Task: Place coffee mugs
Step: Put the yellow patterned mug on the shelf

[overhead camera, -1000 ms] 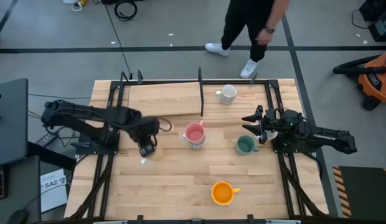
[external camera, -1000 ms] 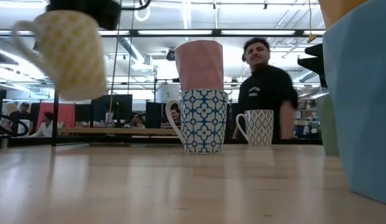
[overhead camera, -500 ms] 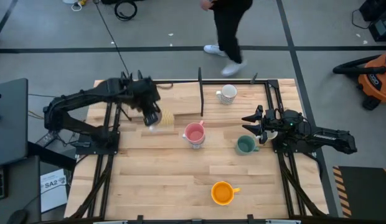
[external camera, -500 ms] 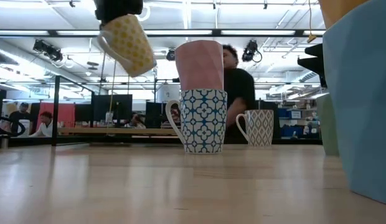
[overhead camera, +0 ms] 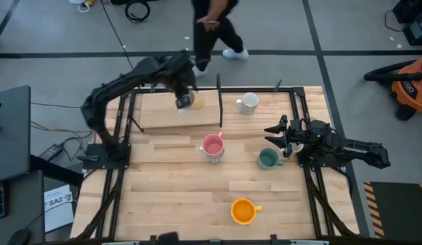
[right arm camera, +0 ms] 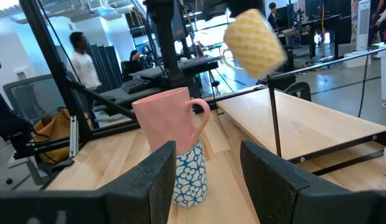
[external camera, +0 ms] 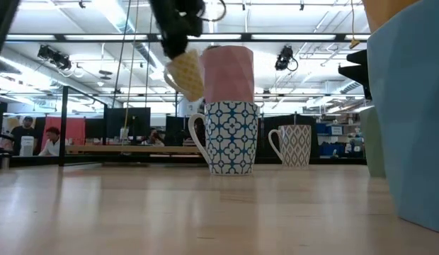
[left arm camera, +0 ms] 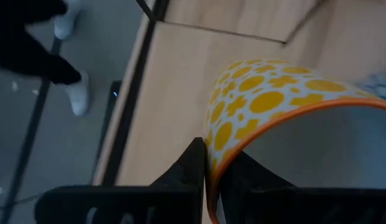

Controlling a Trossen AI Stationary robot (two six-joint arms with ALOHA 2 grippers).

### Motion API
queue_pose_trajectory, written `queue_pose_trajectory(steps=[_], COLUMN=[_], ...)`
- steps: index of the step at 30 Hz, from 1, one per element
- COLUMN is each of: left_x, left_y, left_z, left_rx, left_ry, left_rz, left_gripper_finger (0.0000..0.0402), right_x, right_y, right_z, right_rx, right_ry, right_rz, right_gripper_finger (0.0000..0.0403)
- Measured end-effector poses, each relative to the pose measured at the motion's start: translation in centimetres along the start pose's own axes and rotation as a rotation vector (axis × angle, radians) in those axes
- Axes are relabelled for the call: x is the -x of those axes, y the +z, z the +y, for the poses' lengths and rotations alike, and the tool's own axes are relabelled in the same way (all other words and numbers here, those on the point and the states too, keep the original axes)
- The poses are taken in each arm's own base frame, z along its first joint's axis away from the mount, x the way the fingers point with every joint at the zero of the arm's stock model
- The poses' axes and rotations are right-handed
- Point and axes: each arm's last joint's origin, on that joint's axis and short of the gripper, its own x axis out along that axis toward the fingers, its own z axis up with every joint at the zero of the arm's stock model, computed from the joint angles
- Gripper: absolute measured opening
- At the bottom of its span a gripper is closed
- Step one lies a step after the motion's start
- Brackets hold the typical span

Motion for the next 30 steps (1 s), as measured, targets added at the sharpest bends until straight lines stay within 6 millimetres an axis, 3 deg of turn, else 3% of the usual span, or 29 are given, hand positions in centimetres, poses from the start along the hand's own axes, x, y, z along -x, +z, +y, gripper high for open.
queue_pose_trajectory(steps=[8, 17, 22, 30], left_x=[-4.9, -10.2, -11.8, -12.6], left_y=[2.9, 3.0, 2.9, 3.3], left_z=[3.1, 4.3, 4.4, 4.8], left_rx=[-0.093, -0.158, -0.162, -0.150], left_ry=[0.054, 0.063, 0.071, 0.099], left_rz=[0.052, 0.167, 0.195, 0.156], left_gripper_finger=[0.0029, 0.0029, 0.0029, 0.0029], right_x=[0.0, 0.0, 0.0, 0.0], right_y=[0.0, 0.0, 0.0, 0.0], right_z=[0.0, 0.0, 0.0, 0.0], right_rx=[0.000, 0.000, 0.000, 0.000], right_ry=[0.000, 0.000, 0.000, -0.001], right_rz=[0.000, 0.000, 0.000, 0.000], right_gripper_finger=[0.0185, 0.0185, 0.0185, 0.0185])
